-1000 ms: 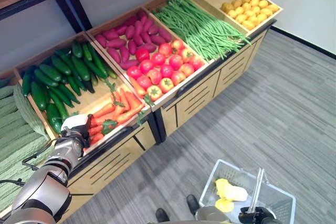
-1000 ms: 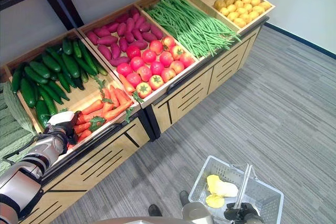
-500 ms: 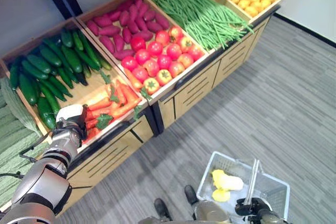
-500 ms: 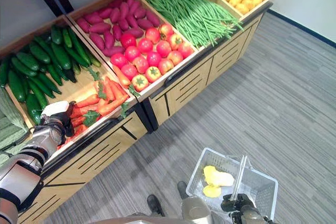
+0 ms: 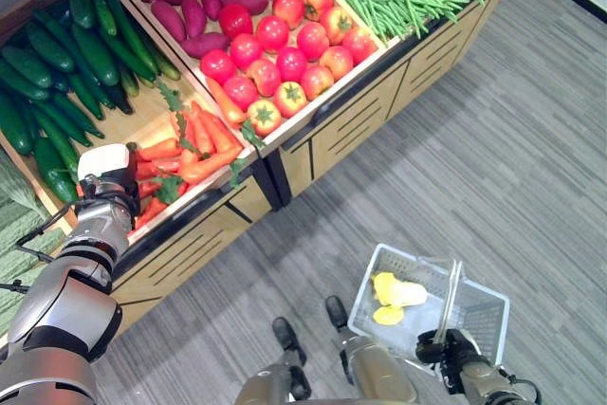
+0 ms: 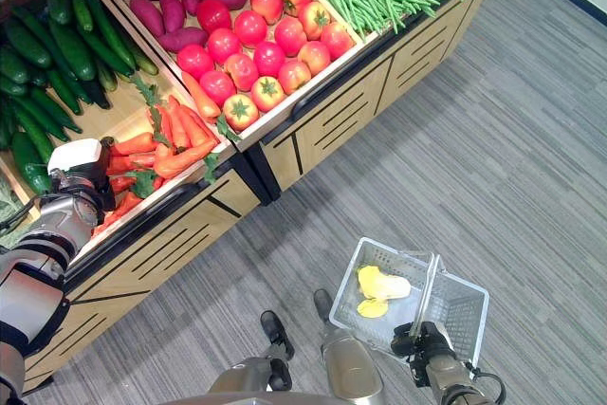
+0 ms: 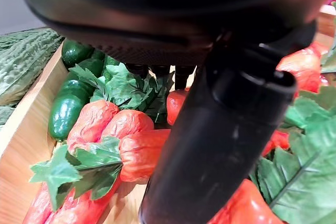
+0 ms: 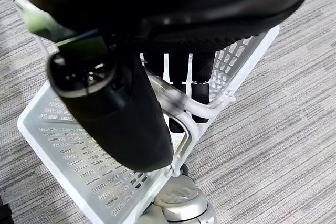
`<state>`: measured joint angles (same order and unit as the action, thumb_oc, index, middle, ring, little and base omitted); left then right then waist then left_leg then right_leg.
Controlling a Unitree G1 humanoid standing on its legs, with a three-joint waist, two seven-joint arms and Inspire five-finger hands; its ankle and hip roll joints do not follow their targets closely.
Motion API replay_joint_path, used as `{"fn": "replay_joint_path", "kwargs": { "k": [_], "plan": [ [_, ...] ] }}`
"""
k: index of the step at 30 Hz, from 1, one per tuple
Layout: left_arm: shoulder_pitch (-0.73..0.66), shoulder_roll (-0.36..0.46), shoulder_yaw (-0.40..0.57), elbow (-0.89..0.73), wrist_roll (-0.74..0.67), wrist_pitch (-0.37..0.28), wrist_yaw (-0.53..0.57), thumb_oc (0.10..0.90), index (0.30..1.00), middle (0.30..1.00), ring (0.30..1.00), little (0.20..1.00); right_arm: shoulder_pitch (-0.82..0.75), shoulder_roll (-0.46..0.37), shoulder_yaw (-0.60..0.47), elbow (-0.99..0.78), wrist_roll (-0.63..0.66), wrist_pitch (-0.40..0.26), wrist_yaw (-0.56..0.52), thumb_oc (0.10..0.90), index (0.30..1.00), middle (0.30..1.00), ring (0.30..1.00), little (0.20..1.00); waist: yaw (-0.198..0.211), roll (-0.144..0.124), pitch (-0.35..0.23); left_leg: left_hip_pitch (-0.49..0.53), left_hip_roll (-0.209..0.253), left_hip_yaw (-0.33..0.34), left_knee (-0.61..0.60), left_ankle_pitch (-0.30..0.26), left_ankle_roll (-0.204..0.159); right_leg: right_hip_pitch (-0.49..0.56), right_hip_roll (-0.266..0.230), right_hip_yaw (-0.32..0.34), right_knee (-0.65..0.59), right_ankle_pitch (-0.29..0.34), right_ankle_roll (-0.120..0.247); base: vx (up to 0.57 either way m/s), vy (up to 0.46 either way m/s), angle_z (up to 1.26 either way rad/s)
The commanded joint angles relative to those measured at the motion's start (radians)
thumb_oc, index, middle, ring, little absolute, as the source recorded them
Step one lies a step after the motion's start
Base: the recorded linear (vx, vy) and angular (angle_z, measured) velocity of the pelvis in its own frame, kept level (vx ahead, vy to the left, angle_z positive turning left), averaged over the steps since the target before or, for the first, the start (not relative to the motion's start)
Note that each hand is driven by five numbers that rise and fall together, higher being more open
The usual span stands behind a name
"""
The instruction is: Get the vegetables into the basket
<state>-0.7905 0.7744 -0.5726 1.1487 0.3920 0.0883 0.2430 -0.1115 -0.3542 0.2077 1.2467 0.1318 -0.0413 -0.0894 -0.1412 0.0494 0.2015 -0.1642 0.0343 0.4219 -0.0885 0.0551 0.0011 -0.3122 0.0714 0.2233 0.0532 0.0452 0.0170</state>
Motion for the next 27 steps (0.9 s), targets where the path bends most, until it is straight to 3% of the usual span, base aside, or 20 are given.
{"fn": "replay_joint_path", "kwargs": {
  "k": [1, 19, 27],
  "plan": [
    [-0.039, -0.018, 0.003, 0.043, -0.02, -0.012, 0.02, 0.4, 0.3, 0.3, 0.3, 0.3, 0.075, -0.025, 0.079, 0.037, -0.056, 0.02, -0.016, 0.4, 0.3, 0.3, 0.3, 0.3, -0.017, -0.024, -0.025, 0.036, -0.009, -0.038, 0.015, -0.062, -0.003, -0.001, -0.051, -0.045, -0.068, 0.041, 0.068, 0.0, 0.0, 0.0],
    [0.015, -0.039, 0.055, 0.016, -0.07, -0.015, 0.038, 0.4, 0.3, 0.3, 0.3, 0.3, 0.073, -0.018, 0.089, 0.022, -0.065, 0.012, -0.033, 0.4, 0.3, 0.3, 0.3, 0.3, -0.002, -0.041, -0.029, 0.002, -0.013, -0.06, 0.033, -0.059, -0.001, -0.012, -0.06, -0.069, -0.076, 0.052, 0.064, -0.02, -0.001, 0.0],
    [0.085, -0.01, 0.135, -0.19, -0.134, -0.036, 0.104, 0.4, 0.3, 0.3, 0.3, 0.3, 0.086, -0.01, 0.074, 0.015, -0.063, 0.012, -0.04, 0.4, 0.3, 0.3, 0.3, 0.3, 0.02, -0.051, -0.03, -0.001, -0.013, -0.087, 0.063, -0.073, 0.001, 0.01, -0.068, -0.092, -0.074, 0.043, 0.059, -0.02, -0.001, 0.03]
  ]
}}
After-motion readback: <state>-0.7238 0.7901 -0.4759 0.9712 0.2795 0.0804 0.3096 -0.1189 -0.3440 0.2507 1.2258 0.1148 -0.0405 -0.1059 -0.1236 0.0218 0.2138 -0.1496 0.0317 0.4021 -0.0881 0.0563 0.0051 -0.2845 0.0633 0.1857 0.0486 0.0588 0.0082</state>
